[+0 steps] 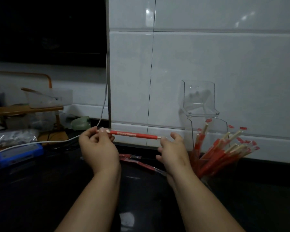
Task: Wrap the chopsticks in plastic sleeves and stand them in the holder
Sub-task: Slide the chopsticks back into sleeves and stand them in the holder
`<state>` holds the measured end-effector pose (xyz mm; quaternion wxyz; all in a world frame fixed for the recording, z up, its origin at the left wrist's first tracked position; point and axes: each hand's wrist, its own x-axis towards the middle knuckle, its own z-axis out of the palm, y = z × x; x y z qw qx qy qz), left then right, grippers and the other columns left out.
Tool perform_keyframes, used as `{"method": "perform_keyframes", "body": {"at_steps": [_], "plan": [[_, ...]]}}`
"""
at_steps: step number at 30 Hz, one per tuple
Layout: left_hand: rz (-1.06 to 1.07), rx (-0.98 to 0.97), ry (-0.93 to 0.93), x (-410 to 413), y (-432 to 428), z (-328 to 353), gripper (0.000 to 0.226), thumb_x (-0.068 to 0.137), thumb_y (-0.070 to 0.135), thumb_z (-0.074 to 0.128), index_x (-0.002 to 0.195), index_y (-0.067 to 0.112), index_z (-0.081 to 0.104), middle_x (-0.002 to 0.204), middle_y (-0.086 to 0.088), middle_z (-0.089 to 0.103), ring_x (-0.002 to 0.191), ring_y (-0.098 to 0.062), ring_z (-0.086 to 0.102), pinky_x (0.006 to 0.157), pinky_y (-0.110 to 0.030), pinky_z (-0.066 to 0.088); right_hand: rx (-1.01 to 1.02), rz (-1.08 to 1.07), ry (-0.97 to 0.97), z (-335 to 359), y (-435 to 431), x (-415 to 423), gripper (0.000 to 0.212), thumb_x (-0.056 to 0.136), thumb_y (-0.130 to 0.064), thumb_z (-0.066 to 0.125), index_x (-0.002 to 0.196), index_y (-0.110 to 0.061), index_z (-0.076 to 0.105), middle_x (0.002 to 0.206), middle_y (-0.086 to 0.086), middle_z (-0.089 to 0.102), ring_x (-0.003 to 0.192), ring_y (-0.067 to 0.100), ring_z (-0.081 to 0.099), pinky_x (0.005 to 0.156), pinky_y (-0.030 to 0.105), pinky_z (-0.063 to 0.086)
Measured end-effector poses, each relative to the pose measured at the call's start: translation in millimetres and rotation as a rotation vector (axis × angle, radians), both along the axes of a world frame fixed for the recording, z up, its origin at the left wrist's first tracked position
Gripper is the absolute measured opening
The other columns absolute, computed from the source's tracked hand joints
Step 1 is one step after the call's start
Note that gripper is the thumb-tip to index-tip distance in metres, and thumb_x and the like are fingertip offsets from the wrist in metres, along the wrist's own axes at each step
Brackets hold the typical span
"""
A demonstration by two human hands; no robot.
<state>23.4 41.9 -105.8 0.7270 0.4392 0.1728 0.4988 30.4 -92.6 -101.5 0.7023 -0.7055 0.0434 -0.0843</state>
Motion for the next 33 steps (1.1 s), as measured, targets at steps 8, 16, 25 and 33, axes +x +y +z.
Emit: {"method": "perform_keyframes", "body": {"at_steps": [8, 16, 25, 33], "plan": [[-0.006, -0.129, 0.014, 7, 5, -1, 0.013, 0.102, 0.015, 0.052, 0.112, 0.013, 0.059, 0.09, 0.002, 0.064, 0.069, -0.005, 0.062, 0.058, -0.014, 0.049, 0.181, -0.049, -0.016, 3, 1, -5, 0.02, 0.101, -0.015, 0.049, 0.085, -0.017, 0.06, 0.075, 0.004, 0.059, 0.065, 0.014, 0.053, 0.062, 0.03, 0.048], [0.009, -0.176, 0.051, 2, 5, 3, 0.022, 0.1, 0.011, 0.053, 0.118, 0.022, 0.051, 0.088, 0.009, 0.057, 0.072, -0.005, 0.059, 0.057, -0.019, 0.046, -0.696, -0.053, -0.362, 14, -5, -24, 0.014, 0.091, -0.018, 0.053, 0.085, -0.023, 0.066, 0.084, -0.006, 0.065, 0.081, 0.015, 0.058, 0.07, 0.025, 0.046], [-0.107, -0.043, -0.059, -2, -3, 5, 0.023, 0.095, -0.002, 0.054, 0.104, 0.018, 0.059, 0.079, 0.003, 0.068, 0.071, -0.004, 0.068, 0.061, -0.021, 0.053, -1.123, 0.033, -0.584, 14, 7, -39, 0.027, 0.1, -0.037, 0.047, 0.107, -0.026, 0.07, 0.095, -0.002, 0.068, 0.095, 0.023, 0.054, 0.082, 0.037, 0.048], [-0.225, -0.058, -0.121, 0, -3, 4, 0.024, 0.097, 0.0, 0.047, 0.098, 0.019, 0.061, 0.083, -0.01, 0.067, 0.062, -0.014, 0.061, 0.051, -0.022, 0.048, -1.042, -0.069, -0.741, 9, 7, -33, 0.015, 0.096, -0.026, 0.056, 0.099, -0.024, 0.071, 0.089, 0.0, 0.062, 0.088, 0.026, 0.055, 0.074, 0.038, 0.046]]}}
